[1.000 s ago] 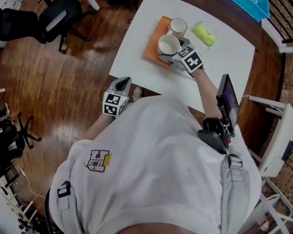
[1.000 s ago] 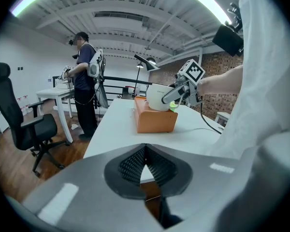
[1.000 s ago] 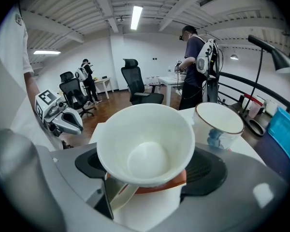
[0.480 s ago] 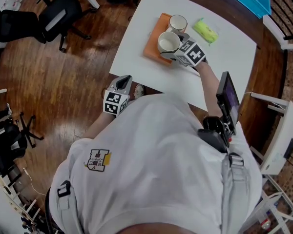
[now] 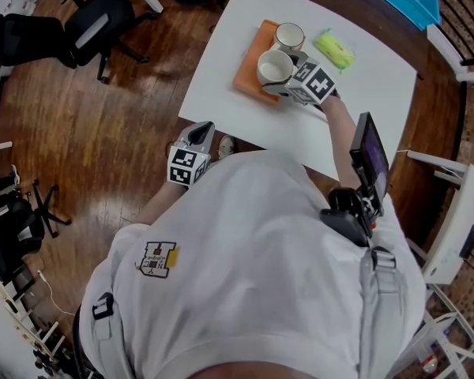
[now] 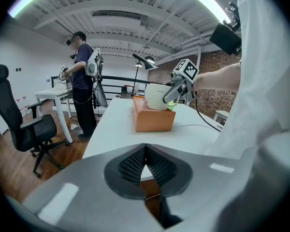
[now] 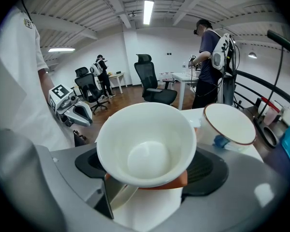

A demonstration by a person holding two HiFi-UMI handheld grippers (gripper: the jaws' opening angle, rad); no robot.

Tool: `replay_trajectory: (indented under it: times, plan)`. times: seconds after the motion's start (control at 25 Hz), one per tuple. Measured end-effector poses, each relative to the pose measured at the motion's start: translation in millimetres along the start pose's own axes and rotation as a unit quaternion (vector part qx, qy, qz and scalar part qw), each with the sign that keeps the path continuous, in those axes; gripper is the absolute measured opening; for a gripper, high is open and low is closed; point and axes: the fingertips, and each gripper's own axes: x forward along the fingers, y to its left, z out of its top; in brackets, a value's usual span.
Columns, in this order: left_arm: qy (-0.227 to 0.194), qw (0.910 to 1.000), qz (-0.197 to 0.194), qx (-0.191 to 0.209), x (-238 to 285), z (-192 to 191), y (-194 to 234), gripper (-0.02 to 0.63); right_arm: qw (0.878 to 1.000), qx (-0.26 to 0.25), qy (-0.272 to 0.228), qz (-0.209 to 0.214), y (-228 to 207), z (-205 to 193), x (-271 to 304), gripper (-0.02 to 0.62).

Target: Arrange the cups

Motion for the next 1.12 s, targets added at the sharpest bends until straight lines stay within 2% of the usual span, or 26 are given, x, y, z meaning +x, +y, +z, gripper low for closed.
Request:
replay_trajectory:
  times: [0.2, 0.32, 0.44, 0.56, 0.72, 0.8, 0.96, 1.12]
  plan:
    - [-0.002, 1.0000, -0.005, 0.003, 1, -1, -3, 0.000, 1.000, -0.002, -0.010, 0.002, 1, 0, 1, 0.447]
    - [0.000, 1.0000, -0.008, 0.003, 2, -2, -5, 0.000, 0.999, 0.017, -0.027, 0.014, 1, 0, -1, 0.451]
    - [0.002, 0.9999, -0.012, 0.002, 4, -3, -9, 0.000, 0.997, 0.047, -0.058, 0.012, -2, -2, -17, 0.462]
    - [0.004, 0.9996, -0.026, 0.009, 10, 1, -14, 0.000, 0.991, 0.079, -0.109, -0.019, -12, -2, -53, 0.452]
    - [0.013, 0.9974, -0.064, 0.030, 23, 7, -28, 0.000, 0.967, 0.127, -0.199, -0.091, -26, 1, -123, 0.367]
    - [0.018, 0.9950, -0.087, 0.045, 33, 10, -38, 0.000, 0.954, 0.144, -0.228, -0.130, -31, -5, -155, 0.325]
    - [0.023, 0.9873, -0.135, 0.080, 52, 14, -67, 0.000, 0.931, 0.179, -0.249, -0.196, -24, -42, -200, 0.267]
    - [0.030, 0.9757, -0.184, 0.116, 65, 19, -97, 0.000, 0.912, 0.230, -0.241, -0.238, 1, -97, -218, 0.231]
